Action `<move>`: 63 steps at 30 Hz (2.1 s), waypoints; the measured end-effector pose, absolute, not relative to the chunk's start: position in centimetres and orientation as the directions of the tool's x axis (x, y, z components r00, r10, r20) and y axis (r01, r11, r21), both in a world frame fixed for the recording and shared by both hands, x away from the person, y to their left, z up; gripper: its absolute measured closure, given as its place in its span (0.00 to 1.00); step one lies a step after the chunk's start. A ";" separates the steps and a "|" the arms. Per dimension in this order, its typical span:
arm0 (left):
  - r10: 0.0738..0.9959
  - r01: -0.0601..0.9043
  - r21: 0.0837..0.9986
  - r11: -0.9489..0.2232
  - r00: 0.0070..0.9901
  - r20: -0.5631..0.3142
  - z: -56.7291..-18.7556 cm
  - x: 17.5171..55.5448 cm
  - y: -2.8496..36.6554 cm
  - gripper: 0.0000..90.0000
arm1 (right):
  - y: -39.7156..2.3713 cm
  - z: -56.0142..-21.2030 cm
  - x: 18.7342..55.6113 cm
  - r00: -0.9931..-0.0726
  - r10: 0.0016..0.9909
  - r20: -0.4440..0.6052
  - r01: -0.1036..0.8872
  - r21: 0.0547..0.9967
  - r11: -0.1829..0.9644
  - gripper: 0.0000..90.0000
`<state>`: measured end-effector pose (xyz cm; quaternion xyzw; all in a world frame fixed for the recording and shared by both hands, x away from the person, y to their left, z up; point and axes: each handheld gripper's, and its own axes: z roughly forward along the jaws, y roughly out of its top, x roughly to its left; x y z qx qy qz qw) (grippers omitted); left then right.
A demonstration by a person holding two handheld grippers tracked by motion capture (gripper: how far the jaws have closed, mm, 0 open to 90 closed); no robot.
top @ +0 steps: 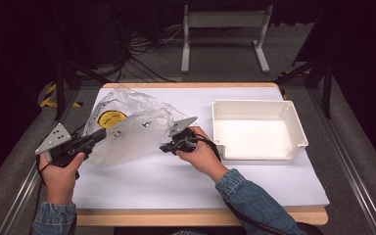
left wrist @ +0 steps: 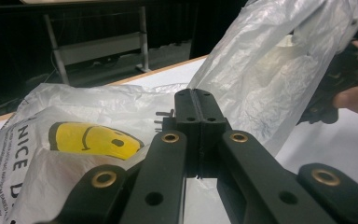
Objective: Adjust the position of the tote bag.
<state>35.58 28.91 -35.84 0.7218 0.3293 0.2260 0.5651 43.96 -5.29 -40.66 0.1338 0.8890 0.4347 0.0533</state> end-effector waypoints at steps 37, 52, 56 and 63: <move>0.739 0.208 0.971 -0.120 0.671 -0.052 -35.3 35.1 29.7 1.00 | -6.2 -34.3 36.0 -0.993 0.062 0.100 0.118 0.879 0.462 0.55; 0.737 0.201 0.971 -0.129 0.675 -0.042 -35.2 35.0 29.7 1.00 | -6.8 -36.6 40.7 -0.945 0.327 0.009 0.215 0.771 0.600 0.37; 0.736 0.204 0.971 -0.123 0.675 -0.048 -35.3 34.9 29.9 1.00 | -6.2 -38.2 41.5 -0.940 0.341 0.010 0.247 0.711 0.658 0.62; 0.731 0.200 0.971 -0.129 0.681 -0.042 -35.1 34.4 30.3 1.00 | -7.6 -36.4 41.7 -0.923 0.376 0.081 0.313 0.726 0.612 1.00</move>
